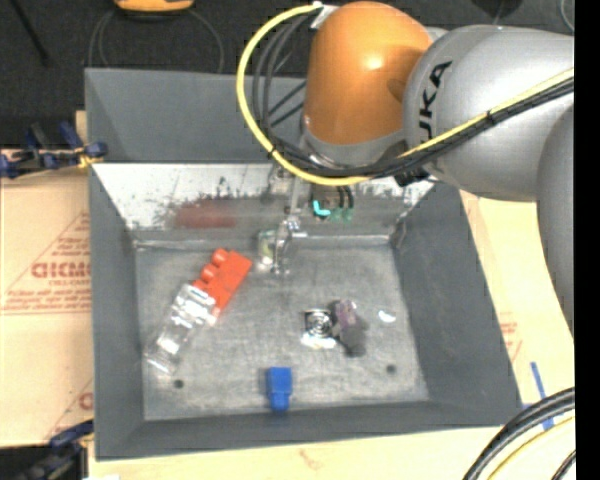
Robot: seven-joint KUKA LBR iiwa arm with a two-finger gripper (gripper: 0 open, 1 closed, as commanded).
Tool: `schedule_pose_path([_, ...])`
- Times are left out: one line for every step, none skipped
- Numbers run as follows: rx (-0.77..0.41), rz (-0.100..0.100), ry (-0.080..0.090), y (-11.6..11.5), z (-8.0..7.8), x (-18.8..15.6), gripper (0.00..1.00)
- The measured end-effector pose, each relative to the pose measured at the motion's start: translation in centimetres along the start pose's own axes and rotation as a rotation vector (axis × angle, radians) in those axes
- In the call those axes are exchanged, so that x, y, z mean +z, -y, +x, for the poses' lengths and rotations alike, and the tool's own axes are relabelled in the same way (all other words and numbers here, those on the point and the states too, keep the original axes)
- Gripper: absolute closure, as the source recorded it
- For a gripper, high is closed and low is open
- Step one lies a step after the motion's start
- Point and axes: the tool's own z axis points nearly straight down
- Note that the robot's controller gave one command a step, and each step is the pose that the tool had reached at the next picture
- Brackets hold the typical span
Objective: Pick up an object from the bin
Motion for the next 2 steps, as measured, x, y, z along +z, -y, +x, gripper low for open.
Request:
schedule_pose_path([-0.070,0.003,0.000,-1.4,0.0,12.5,0.00])
schedule_pose_path([-0.509,0.007,0.016,-3.5,-1.2,16.3,0.00])
